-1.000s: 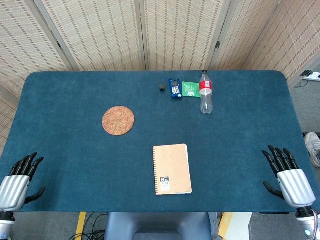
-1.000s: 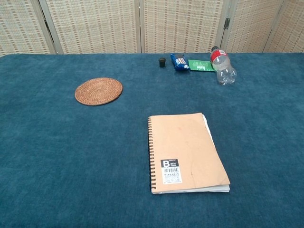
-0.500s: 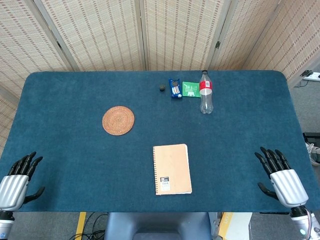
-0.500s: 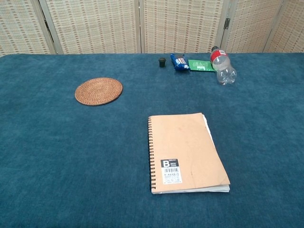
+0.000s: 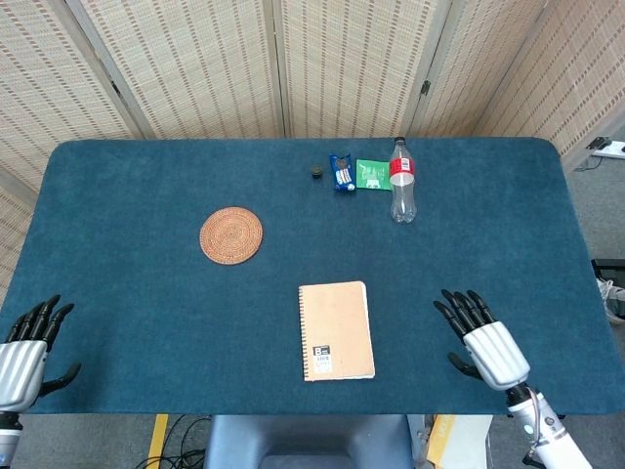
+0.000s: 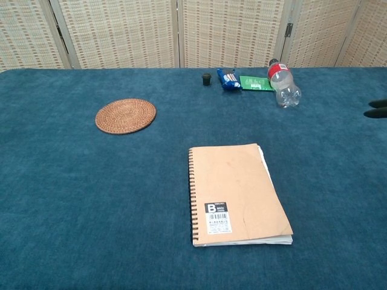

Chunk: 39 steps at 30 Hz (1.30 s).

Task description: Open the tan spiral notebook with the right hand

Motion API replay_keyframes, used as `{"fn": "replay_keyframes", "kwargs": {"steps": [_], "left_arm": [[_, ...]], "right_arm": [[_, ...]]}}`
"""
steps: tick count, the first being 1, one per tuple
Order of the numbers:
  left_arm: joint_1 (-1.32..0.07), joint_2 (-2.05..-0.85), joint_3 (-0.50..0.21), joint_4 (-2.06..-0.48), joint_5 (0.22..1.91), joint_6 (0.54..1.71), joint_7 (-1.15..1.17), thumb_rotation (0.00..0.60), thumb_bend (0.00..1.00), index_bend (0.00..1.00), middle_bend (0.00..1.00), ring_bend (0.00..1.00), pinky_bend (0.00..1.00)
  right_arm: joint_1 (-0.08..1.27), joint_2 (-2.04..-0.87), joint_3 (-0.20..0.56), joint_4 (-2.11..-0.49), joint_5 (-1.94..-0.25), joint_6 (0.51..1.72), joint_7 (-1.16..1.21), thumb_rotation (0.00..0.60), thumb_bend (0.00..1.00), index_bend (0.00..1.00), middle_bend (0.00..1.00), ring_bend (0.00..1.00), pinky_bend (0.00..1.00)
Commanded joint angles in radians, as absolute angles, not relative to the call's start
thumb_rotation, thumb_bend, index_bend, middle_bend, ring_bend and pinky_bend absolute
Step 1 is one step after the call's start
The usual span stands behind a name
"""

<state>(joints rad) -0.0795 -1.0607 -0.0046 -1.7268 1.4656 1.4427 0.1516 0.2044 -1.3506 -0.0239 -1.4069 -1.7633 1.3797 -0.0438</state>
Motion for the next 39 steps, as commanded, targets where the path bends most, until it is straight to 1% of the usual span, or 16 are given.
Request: {"fn": "replay_keyframes", "kwargs": {"steps": [1, 6, 12, 18, 24, 39], "left_arm": [[-0.078, -1.060, -0.007, -1.727, 1.461, 1.443, 0.148, 0.600, 0.27, 0.13, 0.04, 0.01, 0.14], [-0.077, -1.055, -0.011, -1.724, 1.458, 1.446, 0.133, 0.600, 0.27, 0.13, 0.04, 0.01, 0.14], [-0.078, -1.056, -0.015, -1.720, 1.448, 1.442, 0.127, 0.600, 0.27, 0.13, 0.04, 0.01, 0.14], [-0.079, -1.052, -0.018, -1.720, 1.442, 1.437, 0.118, 0.600, 0.27, 0.13, 0.04, 0.01, 0.14], [-0.074, -1.042, -0.018, -1.724, 1.447, 1.445, 0.095, 0.600, 0.27, 0.13, 0.04, 0.01, 0.14], [-0.064, -1.037, -0.023, -1.725, 1.447, 1.464, 0.083, 0.600, 0.27, 0.13, 0.04, 0.01, 0.14]], "right_arm": [[0.240, -1.427, -0.022, -1.323, -1.791, 1.368, -0.028, 0.600, 0.32, 0.00, 0.00, 0.00, 0.00], [0.269, -1.505, -0.003, -1.240, -1.762, 1.350, 0.022, 0.600, 0.32, 0.00, 0.00, 0.00, 0.00], [0.313, -1.587, 0.020, -1.177, -1.730, 1.320, 0.081, 0.600, 0.32, 0.00, 0.00, 0.00, 0.00], [0.353, -1.648, 0.022, -1.126, -1.724, 1.298, 0.114, 0.600, 0.32, 0.00, 0.00, 0.00, 0.00], [0.377, -1.687, 0.022, -1.098, -1.706, 1.275, 0.103, 0.600, 0.30, 0.00, 0.00, 0.00, 0.00], [0.402, -1.764, 0.015, -1.023, -1.677, 1.277, 0.130, 0.600, 0.29, 0.00, 0.00, 0.00, 0.00]]}}
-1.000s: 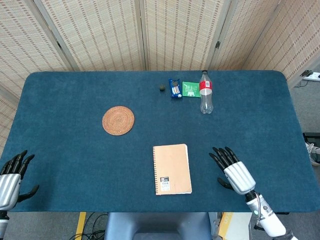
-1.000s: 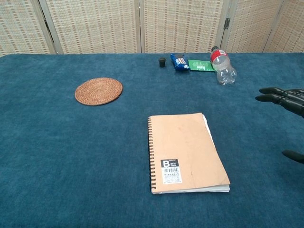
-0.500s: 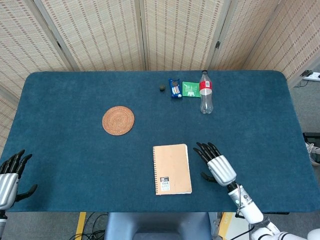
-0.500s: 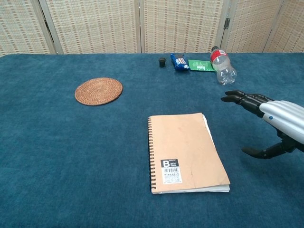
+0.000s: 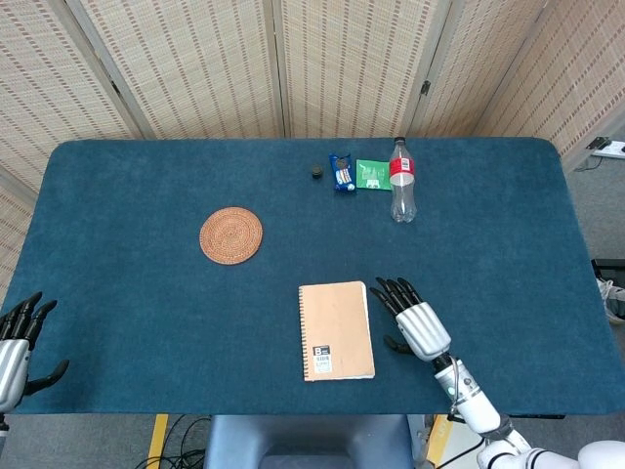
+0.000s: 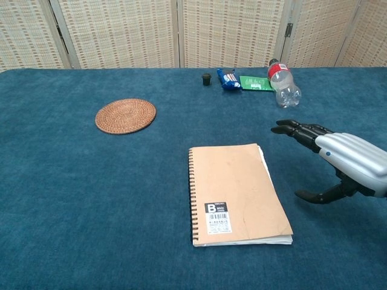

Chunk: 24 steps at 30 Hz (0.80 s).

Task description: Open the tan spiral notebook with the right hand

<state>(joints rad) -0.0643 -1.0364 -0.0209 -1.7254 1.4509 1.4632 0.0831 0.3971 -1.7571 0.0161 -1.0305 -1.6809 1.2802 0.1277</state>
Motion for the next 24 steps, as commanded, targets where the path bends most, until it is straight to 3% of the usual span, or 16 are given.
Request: {"fn": "replay_keyframes", "kwargs": {"steps": [1, 24], "left_arm": [[-0.063, -1.036, -0.025, -1.725, 1.445, 1.465, 0.082, 0.600, 0.27, 0.13, 0.04, 0.01, 0.14], [-0.045, -1.029, -0.025, -1.729, 1.470, 1.503, 0.071, 0.600, 0.27, 0.13, 0.04, 0.01, 0.14]], "right_arm": [[0.404, -1.769, 0.016, -1.019, -1.675, 1.276, 0.134, 0.600, 0.29, 0.00, 0.00, 0.00, 0.00], [0.440, -1.818, 0.016, -0.972, -1.634, 1.253, 0.187, 0.600, 0.29, 0.00, 0.00, 0.00, 0.00]]}}
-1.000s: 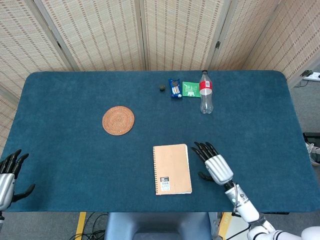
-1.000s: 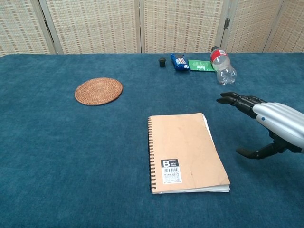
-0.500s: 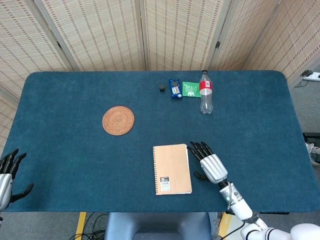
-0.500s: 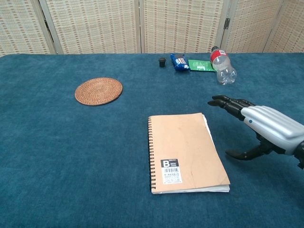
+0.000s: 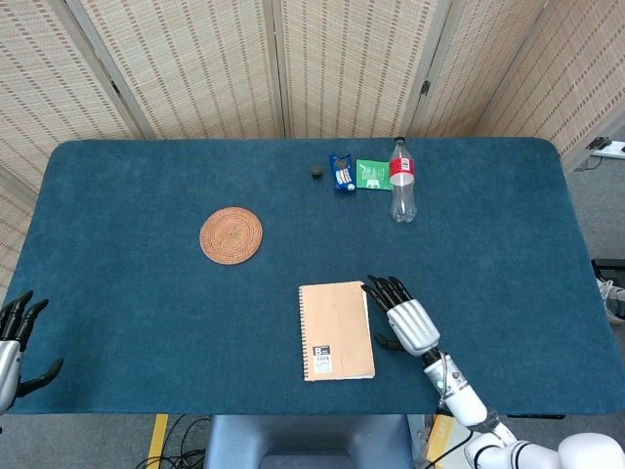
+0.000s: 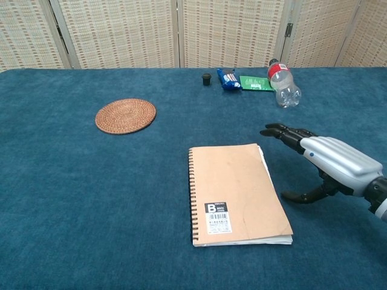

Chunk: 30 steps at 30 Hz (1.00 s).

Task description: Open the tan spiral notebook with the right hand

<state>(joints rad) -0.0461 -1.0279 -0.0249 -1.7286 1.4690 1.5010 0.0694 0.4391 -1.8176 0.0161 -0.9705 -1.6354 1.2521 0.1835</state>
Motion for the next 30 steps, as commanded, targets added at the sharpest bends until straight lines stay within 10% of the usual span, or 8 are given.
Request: {"fn": "replay_keyframes", "kwargs": {"steps": [1, 30], "left_arm": [[-0.045, -1.029, -0.025, -1.729, 1.470, 1.504, 0.072, 0.600, 0.27, 0.13, 0.04, 0.01, 0.14], [-0.043, -1.024, -0.029, -1.730, 1.463, 1.498, 0.066, 0.600, 0.27, 0.13, 0.04, 0.01, 0.14]], "right_arm": [[0.441, -1.819, 0.016, -0.972, -1.632, 1.253, 0.189, 0.600, 0.29, 0.00, 0.00, 0.00, 0.00], [0.460, -1.834, 0.017, -0.959, -1.611, 1.257, 0.203, 0.600, 0.29, 0.00, 0.00, 0.00, 0.00]]}}
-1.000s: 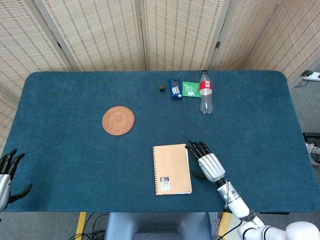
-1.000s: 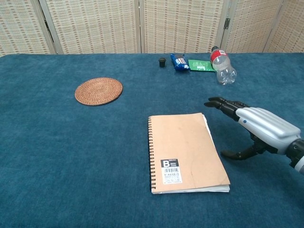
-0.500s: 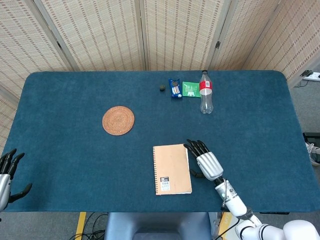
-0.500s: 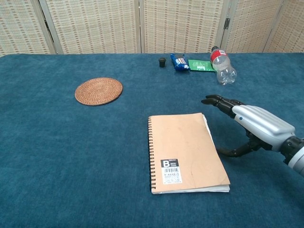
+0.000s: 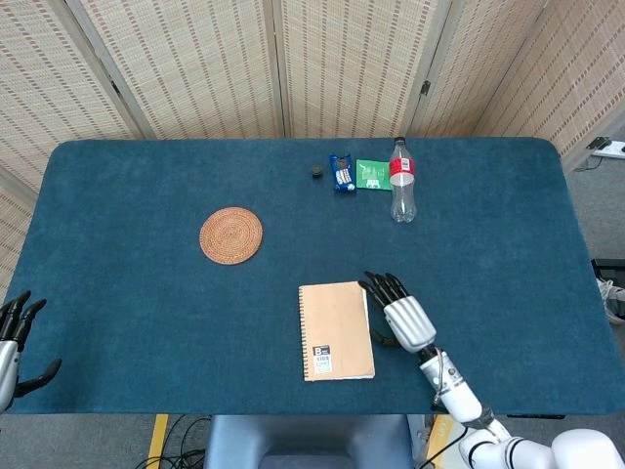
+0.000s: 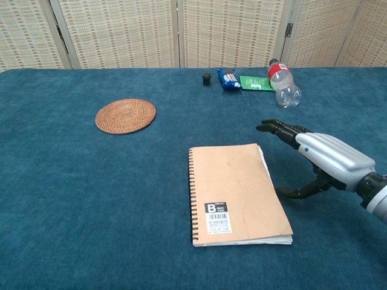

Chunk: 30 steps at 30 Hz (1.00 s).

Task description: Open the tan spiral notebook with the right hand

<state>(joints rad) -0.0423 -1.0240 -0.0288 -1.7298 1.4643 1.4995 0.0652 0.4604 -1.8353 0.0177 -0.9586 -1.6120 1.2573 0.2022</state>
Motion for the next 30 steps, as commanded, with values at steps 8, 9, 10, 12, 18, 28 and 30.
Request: {"fn": "replay_keyframes", "kwargs": {"steps": [8, 9, 10, 12, 18, 28, 30], "left_arm": [[-0.042, -1.023, -0.030, -1.732, 1.460, 1.498, 0.066, 0.600, 0.27, 0.13, 0.04, 0.01, 0.14], [-0.041, -1.022, -0.030, -1.732, 1.460, 1.498, 0.064, 0.600, 0.27, 0.13, 0.04, 0.01, 0.14], [-0.041, -1.022, -0.030, -1.733, 1.460, 1.499, 0.063, 0.600, 0.27, 0.13, 0.04, 0.01, 0.14], [-0.039, -1.021, -0.031, -1.733, 1.461, 1.502, 0.061, 0.600, 0.27, 0.13, 0.04, 0.01, 0.14], [-0.039, -1.021, -0.033, -1.732, 1.459, 1.503, 0.059, 0.600, 0.27, 0.13, 0.04, 0.01, 0.14], [-0.017, -1.046, -0.068, -1.747, 1.392, 1.554, 0.122, 0.600, 0.27, 0.13, 0.04, 0.01, 0.14], [-0.007, -1.056, -0.090, -1.755, 1.356, 1.583, 0.146, 0.600, 0.27, 0.13, 0.04, 0.01, 0.14]], "right_arm": [[0.463, -1.837, 0.015, -0.954, -1.603, 1.245, 0.202, 0.600, 0.29, 0.00, 0.00, 0.00, 0.00], [0.463, -1.838, 0.015, -0.953, -1.601, 1.242, 0.203, 0.600, 0.29, 0.00, 0.00, 0.00, 0.00], [0.464, -1.839, 0.015, -0.952, -1.601, 1.241, 0.204, 0.600, 0.29, 0.00, 0.00, 0.00, 0.00], [0.465, -1.842, 0.014, -0.947, -1.601, 1.240, 0.207, 0.600, 0.29, 0.00, 0.00, 0.00, 0.00], [0.472, -1.854, 0.015, -0.930, -1.598, 1.231, 0.226, 0.600, 0.30, 0.00, 0.00, 0.00, 0.00], [0.478, -1.891, 0.005, -0.882, -1.624, 1.267, 0.304, 0.600, 0.32, 0.00, 0.00, 0.00, 0.00], [0.476, -1.900, 0.002, -0.868, -1.636, 1.292, 0.316, 0.600, 0.32, 0.00, 0.00, 0.00, 0.00]]}}
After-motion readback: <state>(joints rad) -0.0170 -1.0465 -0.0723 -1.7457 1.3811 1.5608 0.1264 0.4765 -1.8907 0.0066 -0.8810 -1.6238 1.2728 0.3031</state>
